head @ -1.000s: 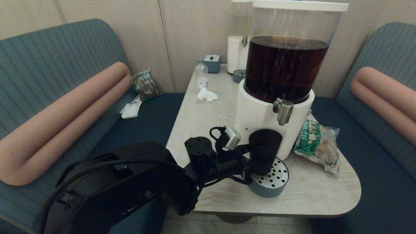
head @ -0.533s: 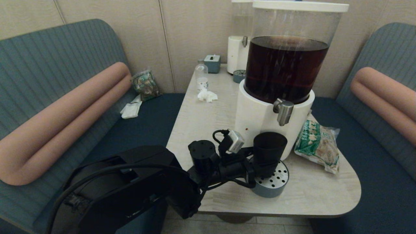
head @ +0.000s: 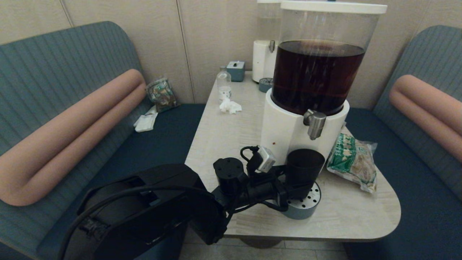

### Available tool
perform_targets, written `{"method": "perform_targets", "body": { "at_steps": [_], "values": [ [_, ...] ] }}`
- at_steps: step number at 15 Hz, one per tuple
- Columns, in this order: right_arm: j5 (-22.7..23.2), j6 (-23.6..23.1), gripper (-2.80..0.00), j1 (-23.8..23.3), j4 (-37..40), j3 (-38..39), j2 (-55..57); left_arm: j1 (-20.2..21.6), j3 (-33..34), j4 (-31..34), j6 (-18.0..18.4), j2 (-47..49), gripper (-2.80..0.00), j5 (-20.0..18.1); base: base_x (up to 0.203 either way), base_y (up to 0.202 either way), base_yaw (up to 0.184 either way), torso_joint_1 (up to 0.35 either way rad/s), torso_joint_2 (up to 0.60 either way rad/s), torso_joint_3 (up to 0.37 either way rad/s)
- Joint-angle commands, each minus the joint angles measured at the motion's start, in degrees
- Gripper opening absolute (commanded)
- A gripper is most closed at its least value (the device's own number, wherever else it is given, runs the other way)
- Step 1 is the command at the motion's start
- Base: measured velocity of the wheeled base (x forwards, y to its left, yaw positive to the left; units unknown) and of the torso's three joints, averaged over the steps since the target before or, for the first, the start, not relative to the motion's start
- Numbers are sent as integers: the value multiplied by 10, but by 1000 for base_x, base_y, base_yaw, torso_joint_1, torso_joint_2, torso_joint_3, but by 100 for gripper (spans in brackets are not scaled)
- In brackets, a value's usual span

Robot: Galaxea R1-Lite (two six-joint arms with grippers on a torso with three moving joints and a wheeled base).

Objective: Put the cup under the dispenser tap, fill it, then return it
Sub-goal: Place it under the water dispenser

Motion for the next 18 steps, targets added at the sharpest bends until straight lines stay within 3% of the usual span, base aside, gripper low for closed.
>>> {"method": "perform_targets", "body": {
  "at_steps": [1,18],
  "values": [
    [0,1,-280,0,0,0,0,0,-2,-4,0,12,-280,-2,0,0,0,0,0,0],
    [0,1,-280,0,0,0,0,-1,9,-4,0,-4,-280,-1,0,0,0,0,0,0]
  ]
}}
